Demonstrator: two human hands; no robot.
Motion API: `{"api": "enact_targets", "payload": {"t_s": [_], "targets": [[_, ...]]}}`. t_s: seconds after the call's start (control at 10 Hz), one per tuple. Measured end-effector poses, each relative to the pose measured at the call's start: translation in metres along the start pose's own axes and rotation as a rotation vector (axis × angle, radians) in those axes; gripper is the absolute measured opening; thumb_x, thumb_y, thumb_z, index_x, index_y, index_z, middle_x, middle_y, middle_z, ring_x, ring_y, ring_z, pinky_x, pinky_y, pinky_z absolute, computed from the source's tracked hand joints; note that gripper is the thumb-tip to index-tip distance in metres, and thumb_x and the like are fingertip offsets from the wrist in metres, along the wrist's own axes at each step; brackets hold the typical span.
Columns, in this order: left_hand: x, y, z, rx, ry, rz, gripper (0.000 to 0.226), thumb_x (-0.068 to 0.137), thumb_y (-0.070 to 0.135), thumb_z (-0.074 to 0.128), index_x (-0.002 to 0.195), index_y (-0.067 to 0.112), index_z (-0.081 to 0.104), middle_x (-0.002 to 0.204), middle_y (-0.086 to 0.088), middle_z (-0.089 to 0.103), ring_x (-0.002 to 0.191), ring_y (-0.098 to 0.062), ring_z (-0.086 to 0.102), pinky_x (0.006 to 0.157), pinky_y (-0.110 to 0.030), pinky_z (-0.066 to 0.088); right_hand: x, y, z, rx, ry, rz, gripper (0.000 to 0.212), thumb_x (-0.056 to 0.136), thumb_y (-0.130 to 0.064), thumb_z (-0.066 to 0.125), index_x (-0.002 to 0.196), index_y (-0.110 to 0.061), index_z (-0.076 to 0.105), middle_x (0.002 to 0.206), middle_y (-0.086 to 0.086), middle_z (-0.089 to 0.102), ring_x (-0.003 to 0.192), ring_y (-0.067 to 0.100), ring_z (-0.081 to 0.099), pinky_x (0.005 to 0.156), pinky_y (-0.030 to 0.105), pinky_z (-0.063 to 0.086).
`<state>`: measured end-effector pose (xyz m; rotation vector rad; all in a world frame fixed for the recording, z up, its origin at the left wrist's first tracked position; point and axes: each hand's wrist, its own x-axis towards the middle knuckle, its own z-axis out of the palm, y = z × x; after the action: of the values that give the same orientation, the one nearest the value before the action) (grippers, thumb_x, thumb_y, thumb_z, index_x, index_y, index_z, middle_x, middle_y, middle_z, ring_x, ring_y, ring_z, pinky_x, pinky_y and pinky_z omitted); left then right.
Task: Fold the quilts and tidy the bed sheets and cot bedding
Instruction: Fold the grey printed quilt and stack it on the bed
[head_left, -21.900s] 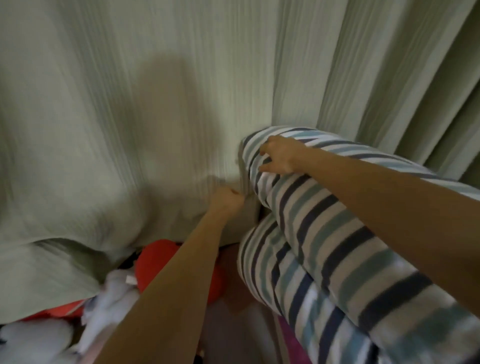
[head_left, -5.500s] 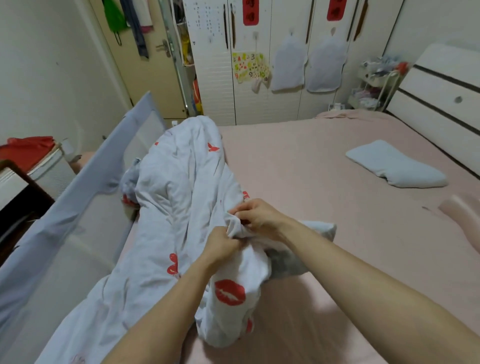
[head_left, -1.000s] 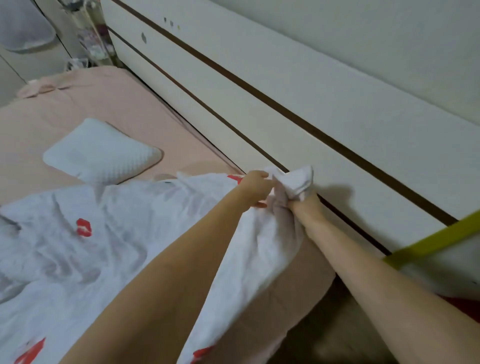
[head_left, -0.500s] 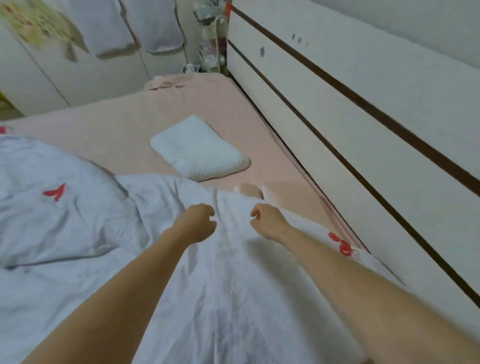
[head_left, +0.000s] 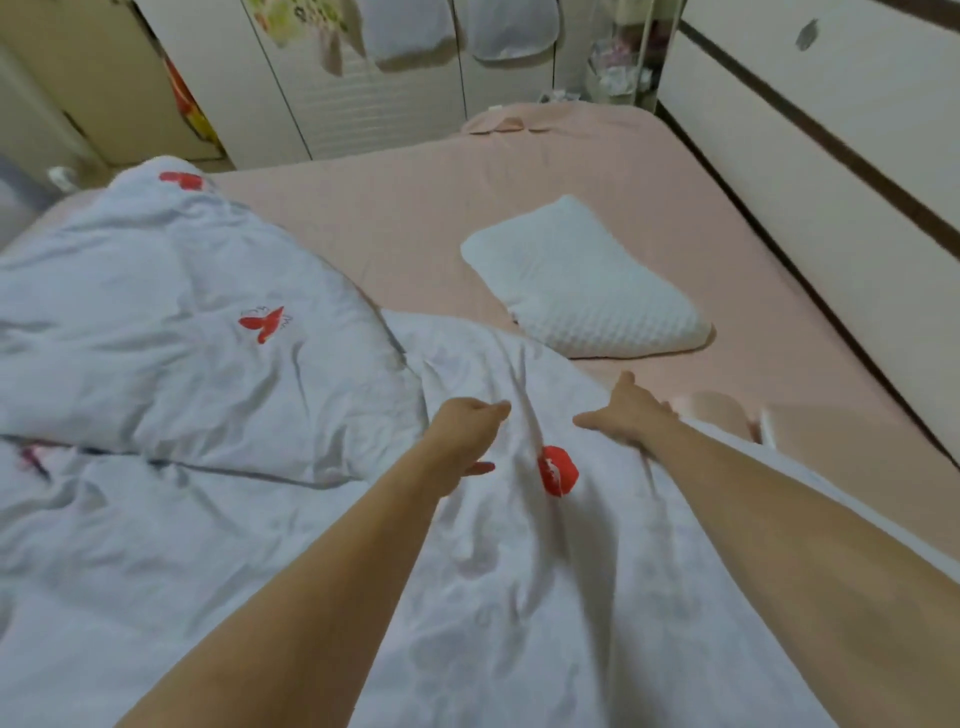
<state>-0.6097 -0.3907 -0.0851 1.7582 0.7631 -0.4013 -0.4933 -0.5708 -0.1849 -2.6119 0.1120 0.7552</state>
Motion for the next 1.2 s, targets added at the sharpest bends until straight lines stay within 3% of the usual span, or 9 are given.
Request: {"api": "enact_targets", "payload": {"t_s": [0.1, 0.2, 0.3, 0.4, 0.5, 0.8, 0.9, 1.0, 1.2], "targets": [[0.01, 0.007, -0.009, -0.115, 0.024, -0.089, 0.047, 0.093, 0.043, 0.058, 0.123, 0.008, 0.051, 0.116, -0.006, 0.051, 0.11, -0.029, 0.051, 0.087, -0.042, 0.054, -0.026, -0.014, 0.003, 0.143, -0.035, -0.23, 0.041, 0.081, -0.015, 0.061, 0.122, -0.009, 0.053, 0.115, 0.011, 0.062, 0.094, 0.025, 0.059, 0.072, 0.03, 0.047], [0.012, 0.018, -0.009, -0.195, 0.049, -0.2, 0.101, 0.073, 0.065, 0.069, 0.147, 0.009, 0.028, 0.147, -0.011, 0.038, 0.128, -0.039, 0.043, 0.09, -0.05, 0.049, -0.093, -0.035, 0.007, 0.393, -0.164, -0.498, 0.033, 0.08, -0.005, 0.053, 0.097, -0.029, 0.068, 0.091, -0.009, 0.071, 0.082, 0.01, 0.066, 0.067, 0.021, 0.052], [0.007, 0.011, -0.006, -0.224, 0.232, -0.278, 0.122, 0.069, 0.049, 0.08, 0.149, 0.003, 0.001, 0.143, -0.02, 0.041, 0.125, -0.039, 0.046, 0.097, -0.046, 0.046, -0.159, -0.051, 0.015, 0.416, -0.32, -0.61, 0.041, 0.08, 0.0, 0.048, 0.105, -0.024, 0.07, 0.092, -0.001, 0.072, 0.076, 0.009, 0.065, 0.067, 0.026, 0.049], [-0.007, -0.023, -0.029, -0.123, 0.465, -0.228, 0.064, 0.089, 0.019, 0.061, 0.14, -0.006, 0.031, 0.129, -0.019, 0.054, 0.113, -0.034, 0.055, 0.083, -0.031, 0.046, -0.192, -0.062, 0.004, 0.318, -0.467, -0.668, 0.02, 0.085, -0.003, 0.054, 0.095, -0.011, 0.069, 0.082, 0.007, 0.065, 0.071, 0.01, 0.054, 0.069, 0.029, 0.042], [-0.031, -0.052, -0.054, -0.312, 0.527, -0.163, 0.03, 0.096, 0.017, 0.048, 0.118, -0.003, 0.052, 0.104, -0.011, 0.06, 0.089, -0.028, 0.057, 0.07, -0.025, 0.044, -0.197, -0.07, -0.013, 0.337, -0.59, -0.574, 0.025, 0.094, -0.035, 0.056, 0.101, -0.022, 0.075, 0.091, -0.009, 0.072, 0.081, -0.003, 0.06, 0.073, 0.005, 0.043], [-0.109, -0.068, -0.089, -1.068, 0.093, -0.079, 0.048, 0.096, 0.037, 0.053, 0.127, 0.0, 0.054, 0.119, -0.022, 0.064, 0.11, -0.037, 0.061, 0.101, -0.051, 0.045, -0.169, -0.132, 0.059, 0.688, -0.518, -0.043, 0.031, 0.1, -0.044, 0.042, 0.101, -0.018, 0.057, 0.096, 0.001, 0.059, 0.068, 0.007, 0.06, 0.05, 0.017, 0.048], [-0.122, -0.09, -0.108, -1.151, 0.057, -0.086, 0.036, 0.095, 0.036, 0.056, 0.109, 0.003, 0.063, 0.101, -0.017, 0.072, 0.09, -0.031, 0.07, 0.08, -0.043, 0.055, -0.168, -0.126, 0.091, 0.681, -0.557, 0.043, 0.05, 0.101, -0.046, 0.038, 0.132, -0.01, 0.05, 0.126, 0.01, 0.057, 0.102, 0.025, 0.061, 0.082, 0.035, 0.052], [-0.13, -0.104, -0.12, -1.11, 0.045, -0.089, 0.038, 0.095, 0.035, 0.056, 0.113, 0.002, 0.062, 0.101, -0.014, 0.073, 0.087, -0.027, 0.071, 0.068, -0.035, 0.057, -0.177, -0.122, 0.114, 0.679, -0.525, -0.044, 0.043, 0.099, -0.034, 0.049, 0.134, -0.009, 0.052, 0.123, 0.003, 0.06, 0.106, 0.024, 0.061, 0.086, 0.033, 0.049], [-0.134, -0.089, -0.149, 0.152, 0.338, -0.235, 0.051, 0.09, 0.024, 0.06, 0.131, -0.001, 0.043, 0.132, -0.019, 0.049, 0.116, -0.035, 0.053, 0.092, -0.041, 0.048, -0.194, -0.142, 0.095, 0.838, -0.03, -0.107, 0.038, 0.085, -0.018, 0.07, 0.117, 0.002, 0.064, 0.119, 0.011, 0.065, 0.107, 0.024, 0.062, 0.087, 0.024, 0.045]]}}
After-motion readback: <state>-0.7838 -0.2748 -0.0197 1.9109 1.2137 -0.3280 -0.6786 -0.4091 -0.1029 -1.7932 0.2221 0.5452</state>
